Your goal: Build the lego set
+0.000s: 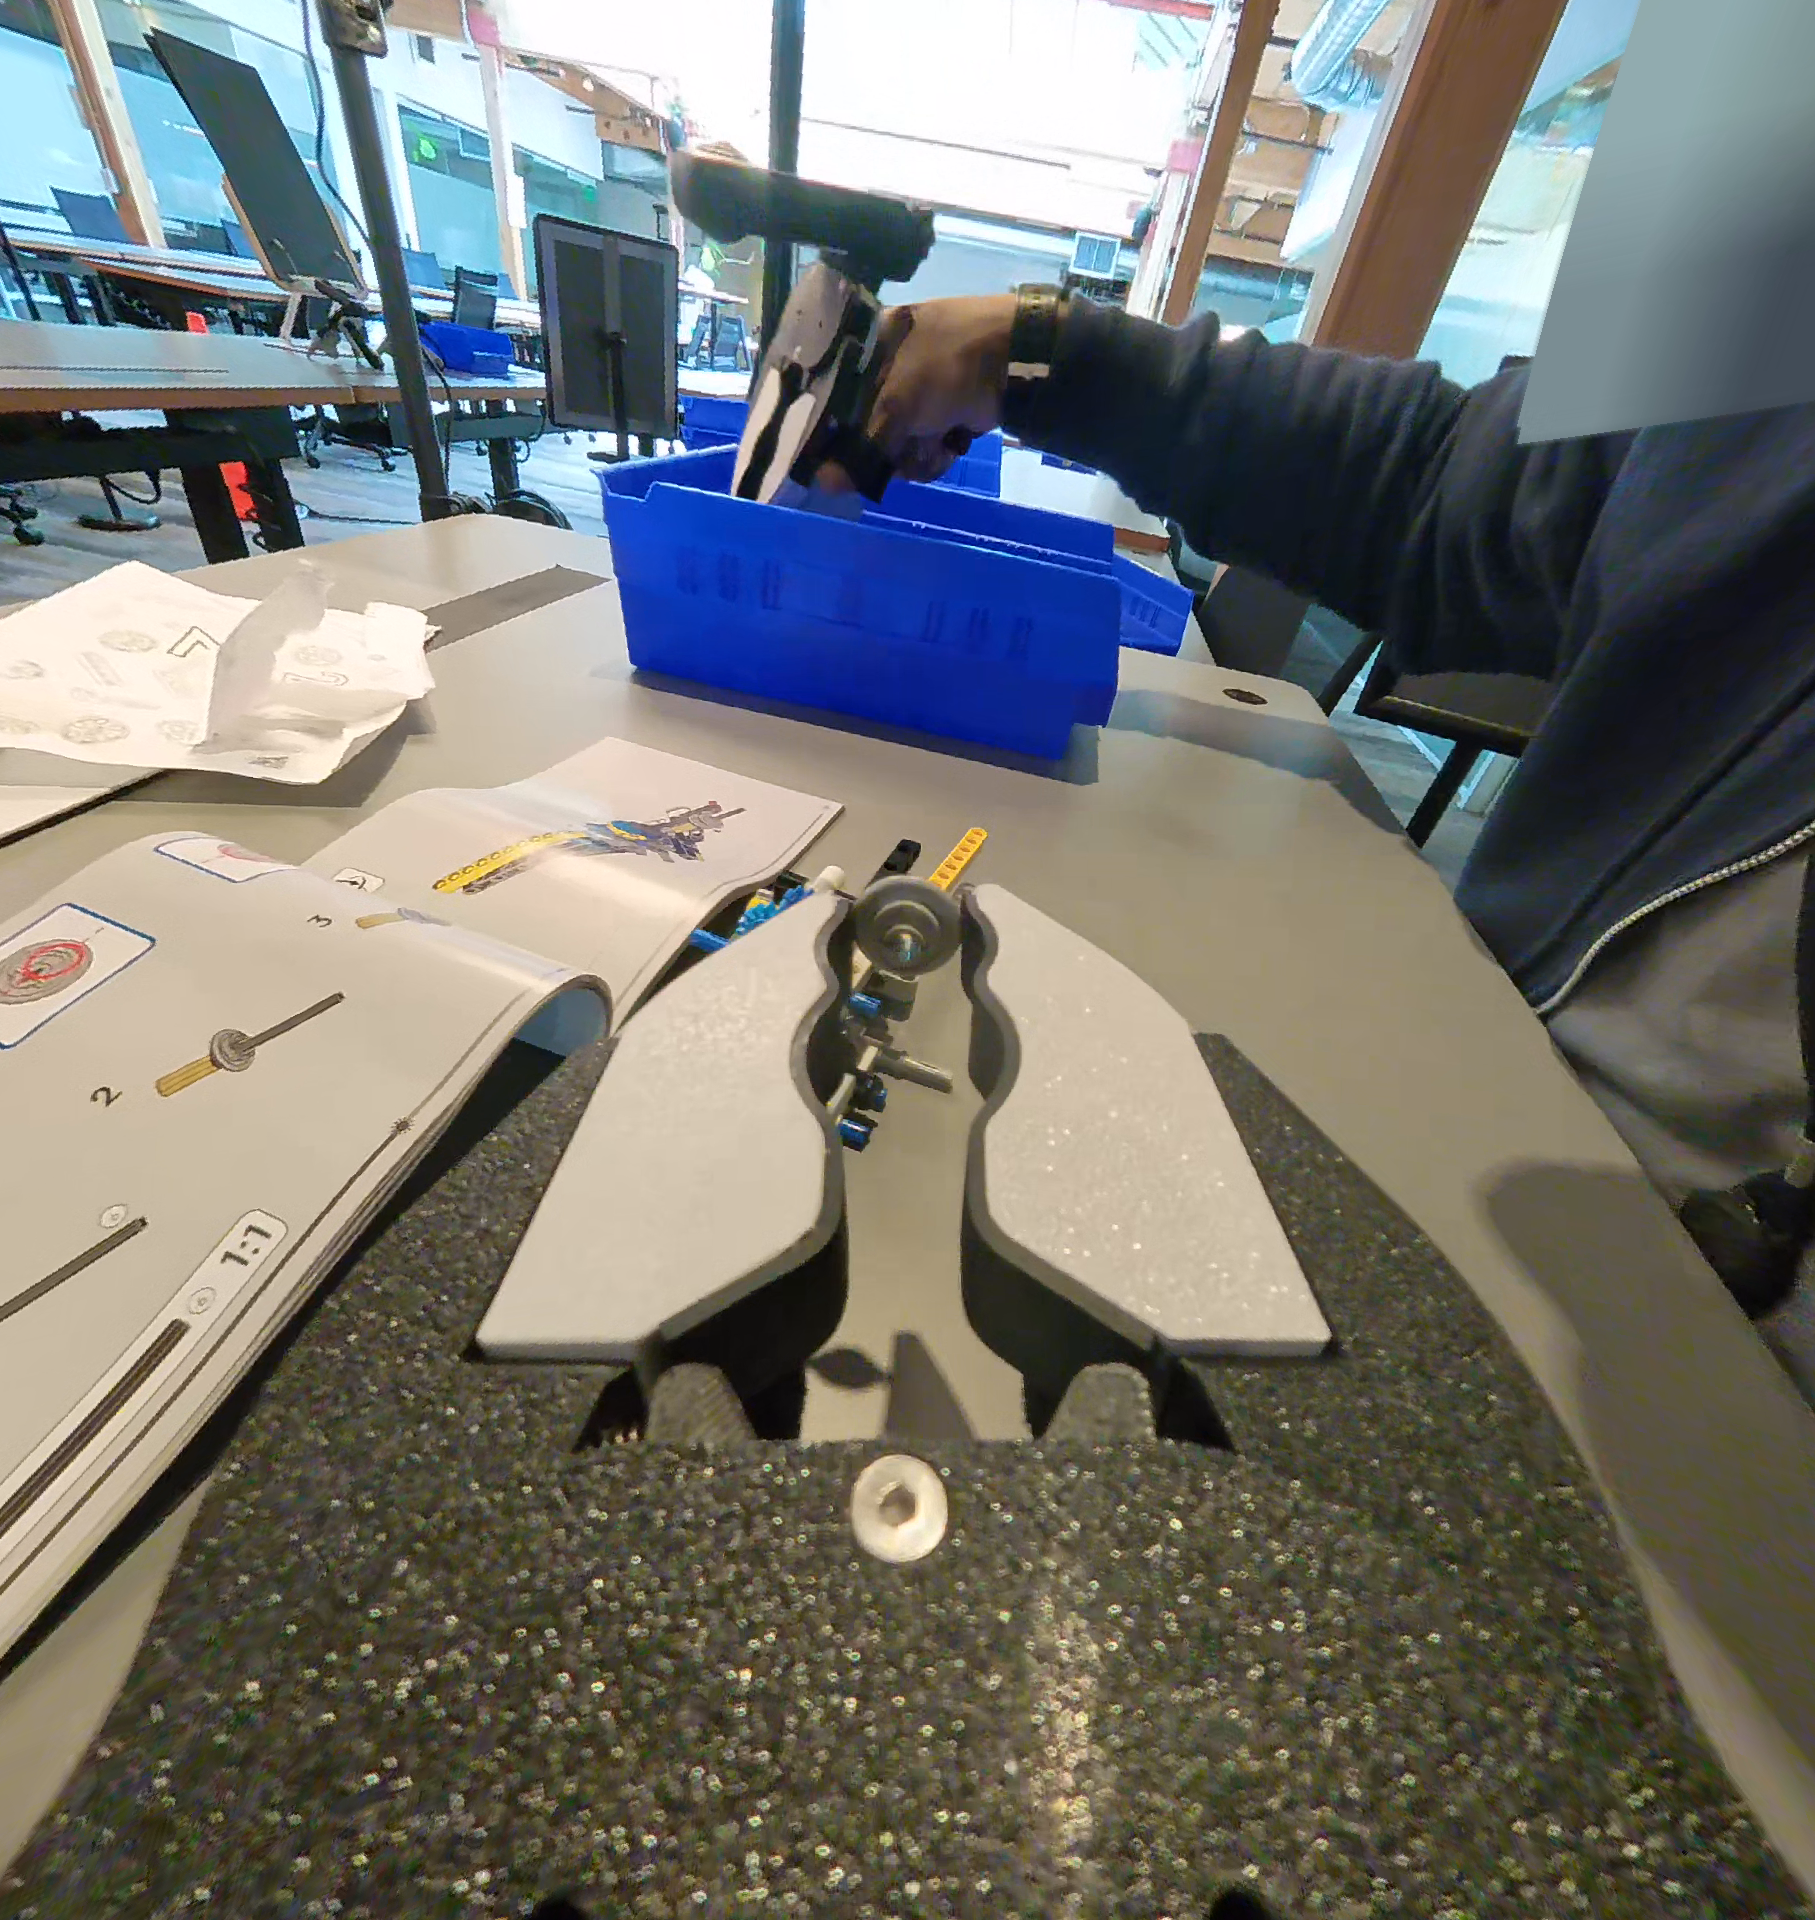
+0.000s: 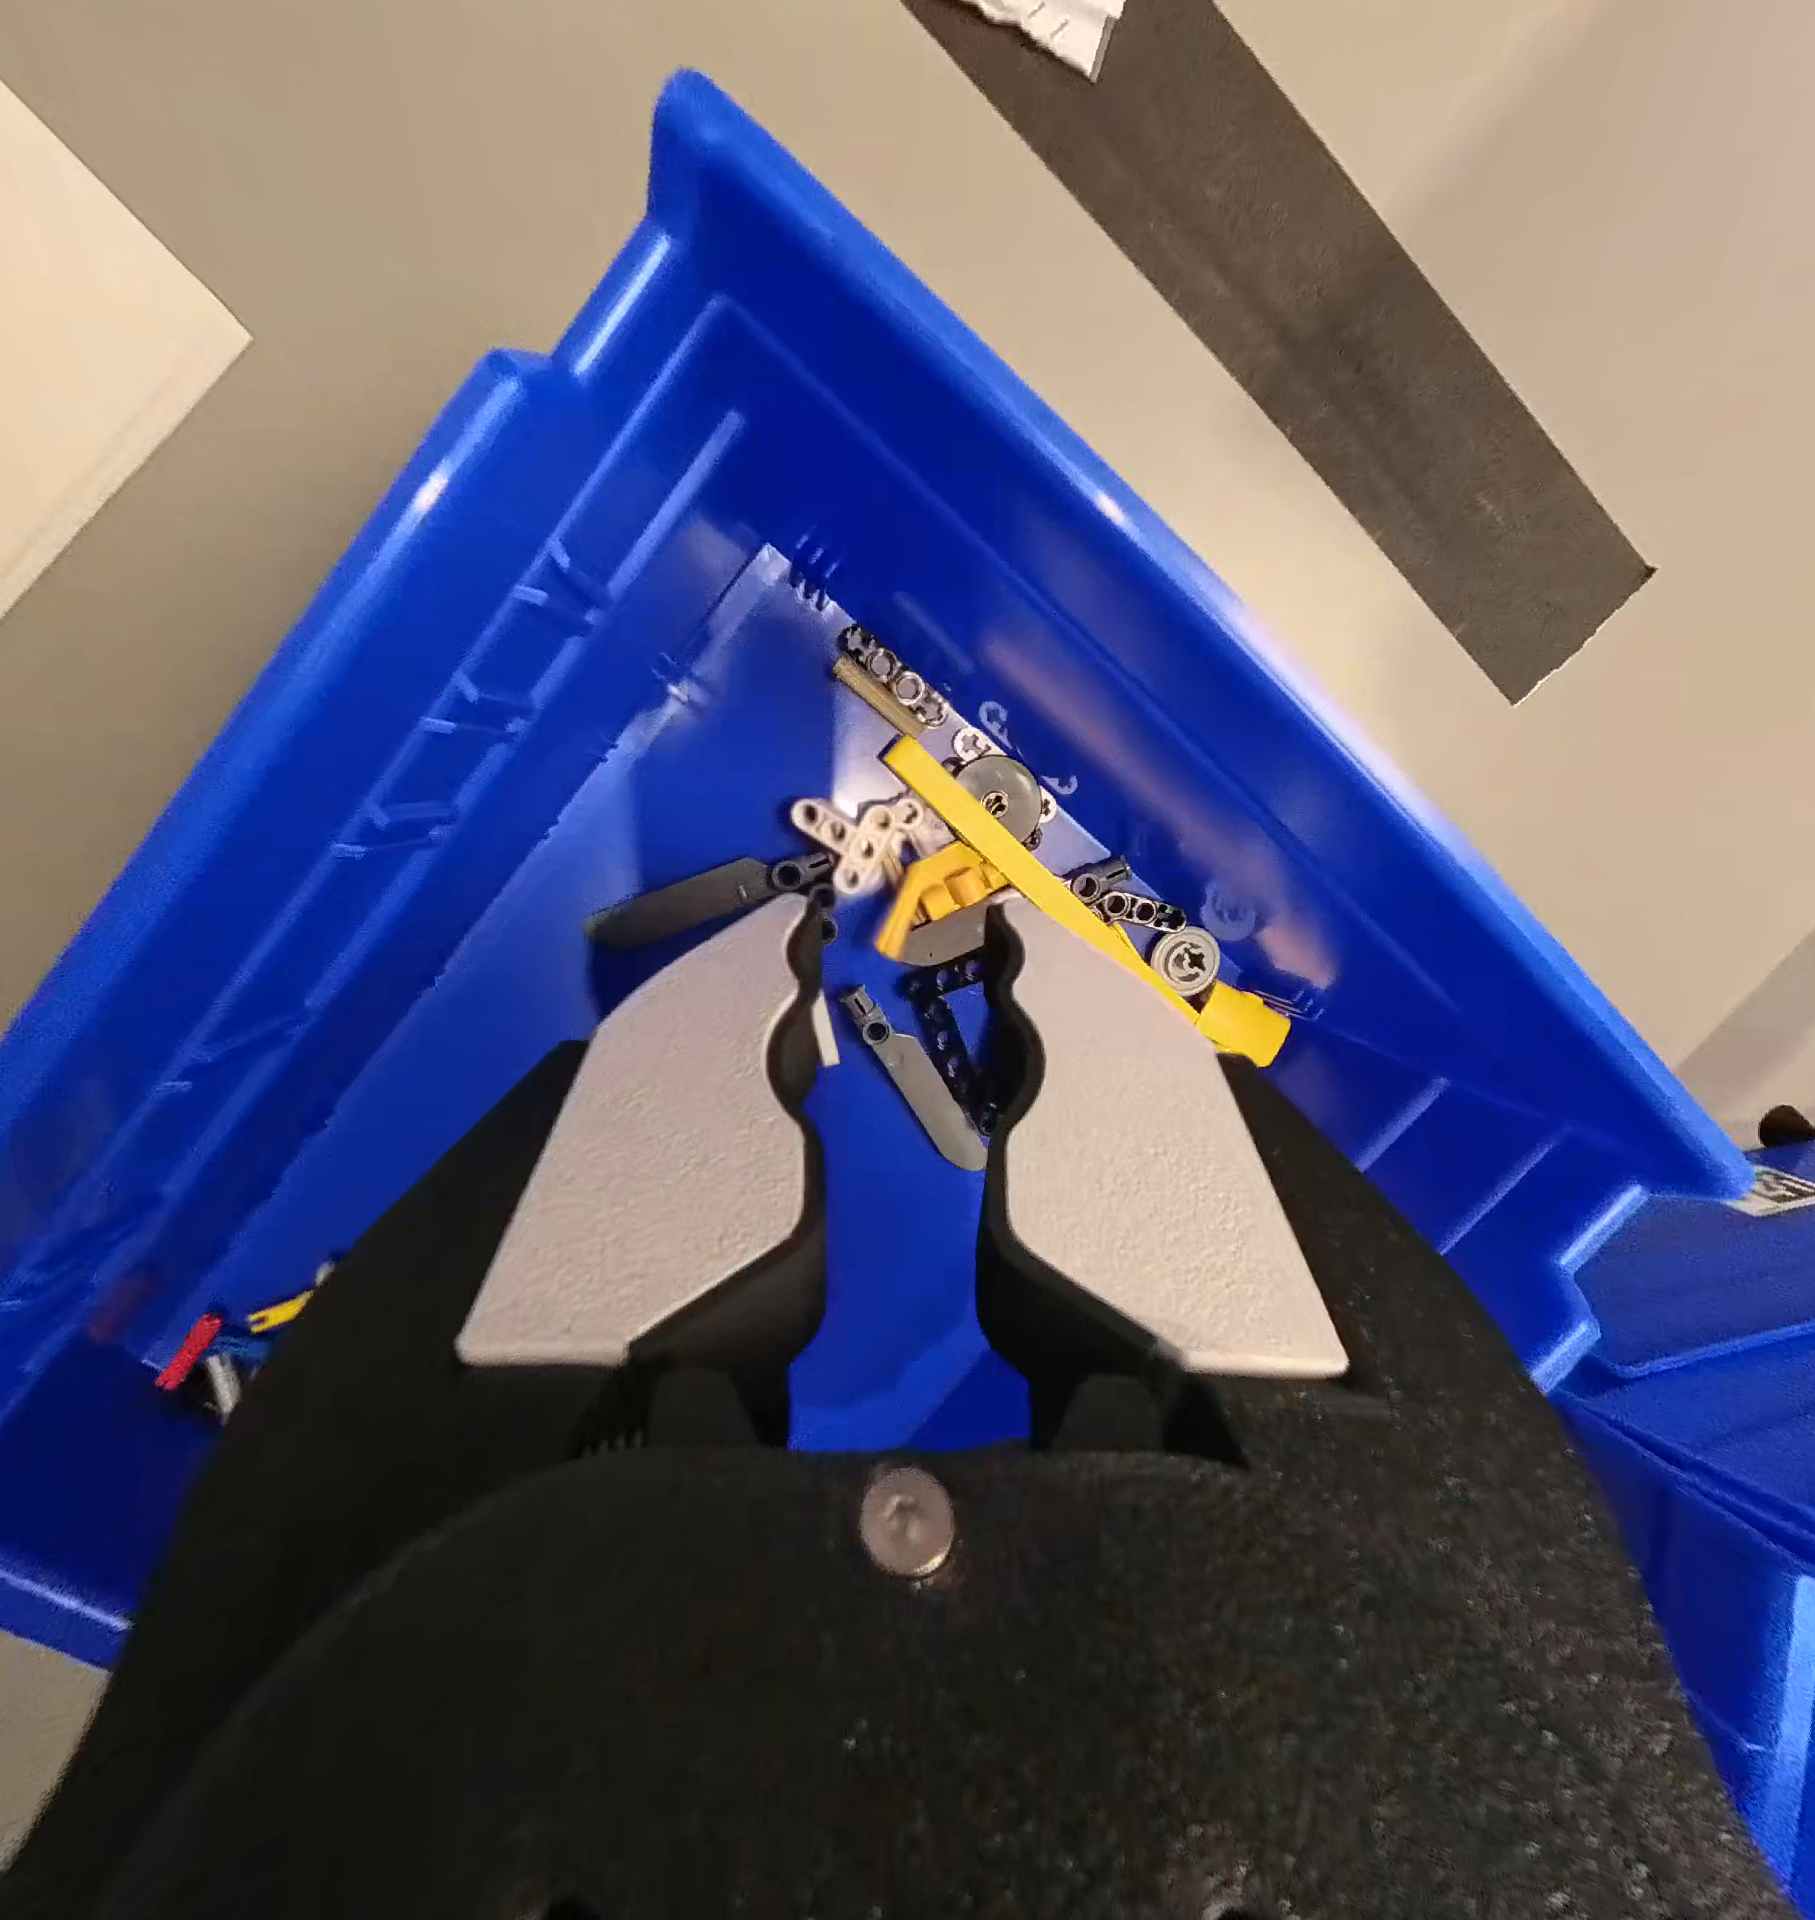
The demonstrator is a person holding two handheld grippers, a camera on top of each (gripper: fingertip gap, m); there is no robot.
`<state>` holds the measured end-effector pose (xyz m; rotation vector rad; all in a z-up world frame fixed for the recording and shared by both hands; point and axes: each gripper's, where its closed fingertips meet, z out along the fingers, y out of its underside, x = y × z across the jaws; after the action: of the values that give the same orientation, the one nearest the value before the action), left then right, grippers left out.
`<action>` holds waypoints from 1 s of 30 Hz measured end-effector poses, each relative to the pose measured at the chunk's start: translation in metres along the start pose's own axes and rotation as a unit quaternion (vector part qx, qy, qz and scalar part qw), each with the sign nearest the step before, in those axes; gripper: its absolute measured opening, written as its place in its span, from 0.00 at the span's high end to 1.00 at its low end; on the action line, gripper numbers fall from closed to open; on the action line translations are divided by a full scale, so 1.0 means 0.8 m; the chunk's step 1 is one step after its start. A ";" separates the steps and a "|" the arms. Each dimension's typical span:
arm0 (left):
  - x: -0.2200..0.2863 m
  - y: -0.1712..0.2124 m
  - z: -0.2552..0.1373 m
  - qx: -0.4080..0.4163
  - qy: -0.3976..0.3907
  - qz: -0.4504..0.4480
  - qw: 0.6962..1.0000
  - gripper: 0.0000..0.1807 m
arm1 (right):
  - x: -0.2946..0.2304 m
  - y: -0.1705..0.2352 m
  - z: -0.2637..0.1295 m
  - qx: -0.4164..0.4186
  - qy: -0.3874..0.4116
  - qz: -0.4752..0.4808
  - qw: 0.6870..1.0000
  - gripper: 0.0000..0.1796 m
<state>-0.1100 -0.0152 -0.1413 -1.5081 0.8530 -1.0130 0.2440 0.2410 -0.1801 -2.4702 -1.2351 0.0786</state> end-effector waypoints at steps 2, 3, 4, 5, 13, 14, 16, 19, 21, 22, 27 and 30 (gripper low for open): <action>-0.001 -0.001 -0.001 0.003 0.000 -0.004 1.000 0.89 | -0.002 -0.001 -0.006 0.010 -0.003 0.000 1.000 0.83; -0.002 -0.001 -0.001 0.004 0.000 -0.006 1.000 0.89 | -0.004 -0.001 -0.009 0.014 -0.005 0.001 1.000 0.83; -0.002 -0.001 -0.001 0.005 0.000 -0.007 1.000 0.89 | -0.005 -0.002 -0.013 0.019 -0.003 0.002 1.000 0.82; -0.003 -0.001 -0.001 0.006 -0.001 -0.007 1.000 0.89 | -0.006 -0.004 -0.019 0.027 -0.001 0.003 1.000 0.82; -0.006 -0.002 -0.001 0.009 -0.011 -0.008 1.000 0.89 | -0.115 -0.077 -0.085 0.121 -0.013 -0.060 0.991 0.81; -0.007 -0.002 -0.001 0.009 -0.013 -0.007 1.000 0.89 | -0.141 -0.089 -0.091 0.131 -0.017 -0.077 0.988 0.81; -0.009 -0.003 -0.001 0.011 -0.019 -0.007 1.000 0.89 | -0.198 -0.113 -0.096 0.150 -0.032 -0.115 0.981 0.81; -0.014 -0.007 -0.005 0.020 -0.030 -0.006 0.999 0.89 | -0.288 -0.149 -0.095 0.192 -0.070 -0.154 0.967 0.81; -0.017 -0.010 -0.008 0.026 -0.039 -0.004 0.999 0.90 | -0.344 -0.171 -0.086 0.222 -0.097 -0.171 0.955 0.82; -0.020 -0.011 -0.009 0.030 -0.043 -0.004 0.999 0.89 | -0.368 -0.181 -0.080 0.236 -0.106 -0.176 0.950 0.82; -0.031 -0.020 -0.020 0.051 -0.065 -0.017 0.996 0.89 | -0.459 -0.215 -0.054 0.327 -0.157 -0.156 0.919 0.85; -0.039 -0.025 -0.028 0.063 -0.076 -0.027 0.995 0.90 | -0.486 -0.211 -0.042 0.353 -0.157 -0.161 0.908 0.88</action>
<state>-0.1427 0.0084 -0.1253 -1.4865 0.6339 -0.9594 -0.1158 0.0186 -0.1338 -1.6459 -1.4055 0.7223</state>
